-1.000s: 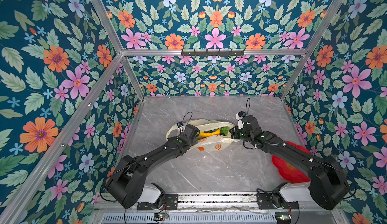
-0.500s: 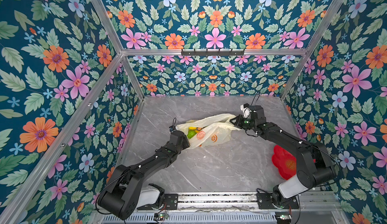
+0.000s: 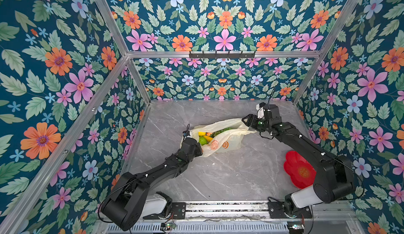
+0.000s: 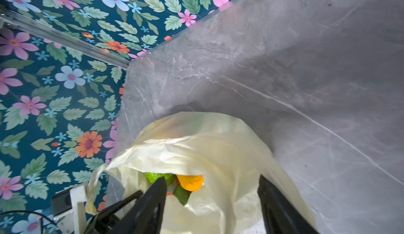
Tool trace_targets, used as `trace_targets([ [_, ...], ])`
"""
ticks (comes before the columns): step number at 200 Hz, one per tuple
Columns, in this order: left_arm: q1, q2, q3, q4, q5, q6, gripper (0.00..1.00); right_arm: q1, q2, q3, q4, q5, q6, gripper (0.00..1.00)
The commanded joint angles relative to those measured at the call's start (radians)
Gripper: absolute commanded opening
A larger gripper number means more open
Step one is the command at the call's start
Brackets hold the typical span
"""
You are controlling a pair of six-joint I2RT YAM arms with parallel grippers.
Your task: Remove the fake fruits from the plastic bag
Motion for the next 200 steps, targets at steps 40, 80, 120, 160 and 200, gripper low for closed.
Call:
trace_targets([
  [40, 0.019, -0.029, -0.042, 0.047, -0.043, 0.006, 0.0, 0.172, -0.135, 0.081, -0.368, 0.478, -0.027, 0.79],
  [80, 0.019, -0.044, -0.057, 0.054, -0.046, 0.031, 0.0, 0.388, -0.024, 0.218, -0.505, 0.613, 0.071, 0.8],
  [120, 0.019, -0.084, -0.081, 0.04, -0.064, 0.037, 0.0, 0.421, 0.157, 0.345, -0.573, 0.633, 0.145, 0.81],
  [160, 0.019, -0.106, -0.107, 0.045, -0.054, 0.034, 0.0, 0.422, 0.285, 0.374, -0.575, 0.567, 0.177, 0.82],
  [200, 0.019, -0.125, -0.13, 0.057, -0.051, 0.02, 0.0, 0.401, 0.382, 0.383, -0.598, 0.549, 0.211, 0.83],
])
